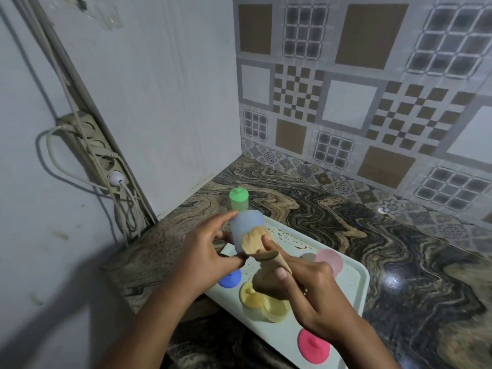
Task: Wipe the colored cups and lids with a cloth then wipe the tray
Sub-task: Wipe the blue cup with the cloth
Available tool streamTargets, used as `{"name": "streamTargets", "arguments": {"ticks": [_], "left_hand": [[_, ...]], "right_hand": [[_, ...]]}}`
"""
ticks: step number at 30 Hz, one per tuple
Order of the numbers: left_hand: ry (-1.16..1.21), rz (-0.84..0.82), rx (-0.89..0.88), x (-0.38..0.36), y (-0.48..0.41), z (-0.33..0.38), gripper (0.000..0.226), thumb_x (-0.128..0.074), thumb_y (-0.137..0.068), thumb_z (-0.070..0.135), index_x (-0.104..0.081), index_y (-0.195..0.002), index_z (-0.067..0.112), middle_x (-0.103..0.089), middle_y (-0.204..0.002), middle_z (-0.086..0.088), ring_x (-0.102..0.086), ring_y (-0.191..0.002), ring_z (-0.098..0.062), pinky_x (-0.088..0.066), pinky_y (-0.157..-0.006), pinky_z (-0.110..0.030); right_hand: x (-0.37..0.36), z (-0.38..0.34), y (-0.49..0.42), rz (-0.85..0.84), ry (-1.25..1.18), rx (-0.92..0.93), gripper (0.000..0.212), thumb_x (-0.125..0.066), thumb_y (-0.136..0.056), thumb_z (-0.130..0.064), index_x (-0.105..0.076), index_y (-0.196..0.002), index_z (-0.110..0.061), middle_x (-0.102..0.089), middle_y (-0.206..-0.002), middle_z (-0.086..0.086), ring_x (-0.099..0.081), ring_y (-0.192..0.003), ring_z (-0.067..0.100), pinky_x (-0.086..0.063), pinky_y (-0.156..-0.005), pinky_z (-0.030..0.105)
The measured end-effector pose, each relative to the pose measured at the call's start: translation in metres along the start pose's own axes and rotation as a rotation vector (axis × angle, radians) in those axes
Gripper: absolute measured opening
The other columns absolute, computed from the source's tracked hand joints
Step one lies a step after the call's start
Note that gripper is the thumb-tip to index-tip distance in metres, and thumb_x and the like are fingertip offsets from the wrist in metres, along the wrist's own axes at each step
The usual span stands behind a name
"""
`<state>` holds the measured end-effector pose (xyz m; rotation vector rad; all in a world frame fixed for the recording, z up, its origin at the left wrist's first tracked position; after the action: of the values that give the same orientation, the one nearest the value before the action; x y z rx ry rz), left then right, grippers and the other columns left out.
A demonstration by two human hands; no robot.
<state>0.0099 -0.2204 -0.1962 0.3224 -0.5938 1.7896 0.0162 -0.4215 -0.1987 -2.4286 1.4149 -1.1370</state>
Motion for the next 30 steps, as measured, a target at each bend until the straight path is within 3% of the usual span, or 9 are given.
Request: {"name": "streamTargets", "arguments": {"ticks": [3, 6, 12, 15, 18, 20, 22, 26, 30], "left_hand": [[0.063, 0.003, 0.021, 0.002, 0.003, -0.001, 0.074, -0.087, -0.067, 0.009, -0.055, -0.126, 0.038, -0.061, -0.119, 0.027, -0.067, -0.105, -0.004, -0.059, -0.087, -0.038], [0.185, -0.003, 0.081, 0.003, 0.005, -0.004, 0.076, -0.085, -0.071, 0.004, -0.053, -0.128, 0.042, -0.056, -0.127, 0.022, -0.070, -0.102, -0.008, -0.061, -0.082, -0.050], [0.210, 0.014, 0.084, 0.000, 0.009, -0.004, 0.078, -0.089, -0.064, 0.023, -0.055, -0.130, 0.047, -0.065, -0.120, 0.022, -0.070, -0.100, -0.012, -0.061, -0.076, -0.037], [0.194, -0.021, 0.042, -0.008, 0.010, 0.004, 0.083, -0.091, -0.067, 0.007, -0.054, -0.129, 0.048, -0.070, -0.118, 0.009, -0.070, -0.102, -0.014, -0.062, -0.068, -0.032], [0.098, 0.009, -0.047, -0.013, 0.006, 0.018, 0.081, -0.091, -0.065, 0.009, -0.056, -0.121, 0.056, -0.073, -0.111, 0.006, -0.072, -0.094, -0.008, -0.062, -0.070, -0.028], [0.038, 0.021, -0.070, -0.013, 0.001, 0.023, 0.075, -0.090, -0.066, 0.015, -0.059, -0.124, 0.052, -0.073, -0.108, 0.005, -0.073, -0.089, -0.007, -0.061, -0.075, -0.031], [0.022, 0.037, -0.075, -0.007, -0.003, 0.026, 0.073, -0.089, -0.066, 0.016, -0.062, -0.132, 0.031, -0.071, -0.115, 0.005, -0.072, -0.091, -0.006, -0.061, -0.077, -0.029], [-0.033, 0.094, -0.094, 0.006, -0.008, 0.025, 0.082, -0.091, -0.059, 0.024, -0.061, -0.135, 0.021, -0.068, -0.123, 0.009, -0.069, -0.096, 0.003, -0.057, -0.084, -0.024], [-0.039, 0.100, -0.087, 0.011, -0.010, 0.018, 0.080, -0.092, -0.061, 0.018, -0.060, -0.133, 0.027, -0.066, -0.122, 0.011, -0.070, -0.086, -0.001, -0.056, -0.080, -0.021]], "right_hand": [[0.007, 0.012, 0.014, 0.042, -0.157, -0.082, 0.040, -0.041, -0.108, -0.037, -0.075, -0.095, -0.020, -0.070, -0.075, -0.017, -0.062, -0.068, -0.007, -0.046, -0.063, 0.016], [0.018, 0.027, 0.019, 0.210, -0.405, -0.224, 0.040, -0.044, -0.104, -0.037, -0.080, -0.093, -0.025, -0.076, -0.078, -0.007, -0.067, -0.076, 0.003, -0.052, -0.066, 0.027], [0.052, 0.015, -0.012, 0.477, -0.552, -0.299, 0.051, -0.043, -0.106, -0.016, -0.077, -0.069, -0.021, -0.066, -0.058, -0.011, -0.056, -0.055, -0.005, -0.047, -0.051, 0.014], [0.044, 0.006, -0.032, 0.356, -0.353, -0.254, 0.044, -0.046, -0.105, -0.038, -0.067, -0.078, -0.010, -0.060, -0.069, -0.012, -0.050, -0.065, 0.001, -0.042, -0.058, 0.027], [0.024, -0.009, -0.041, 0.166, -0.094, -0.078, 0.024, -0.046, -0.106, -0.025, -0.071, -0.107, -0.027, -0.068, -0.108, -0.029, -0.064, -0.098, -0.008, -0.049, -0.083, 0.019], [0.012, -0.014, -0.040, 0.089, 0.000, 0.026, 0.036, -0.047, -0.105, -0.018, -0.061, -0.138, -0.016, -0.051, -0.151, -0.008, -0.049, -0.139, 0.003, -0.043, -0.108, 0.019], [0.009, -0.013, -0.036, 0.080, 0.008, 0.048, 0.037, -0.047, -0.106, -0.018, -0.060, -0.140, -0.009, -0.046, -0.155, 0.002, -0.053, -0.133, -0.003, -0.040, -0.104, 0.010], [0.010, -0.011, -0.022, 0.120, 0.057, 0.057, 0.026, -0.046, -0.105, -0.021, -0.071, -0.112, -0.016, -0.066, -0.120, -0.031, -0.063, -0.075, -0.008, -0.038, -0.069, 0.006], [0.004, 0.004, -0.007, 0.039, 0.046, -0.017, 0.035, -0.042, -0.106, -0.029, -0.059, -0.076, -0.028, -0.051, -0.065, -0.017, -0.049, -0.056, 0.001, -0.036, -0.064, 0.009]]}}
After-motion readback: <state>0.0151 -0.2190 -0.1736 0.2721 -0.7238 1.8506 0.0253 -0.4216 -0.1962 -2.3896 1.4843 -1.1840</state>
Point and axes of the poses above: each hand's wrist, its own y-axis away from the middle knuckle, its own x-axis out of the back of the hand, z = x × y, the point moved 7 cm from there along -y, towards the middle knuckle
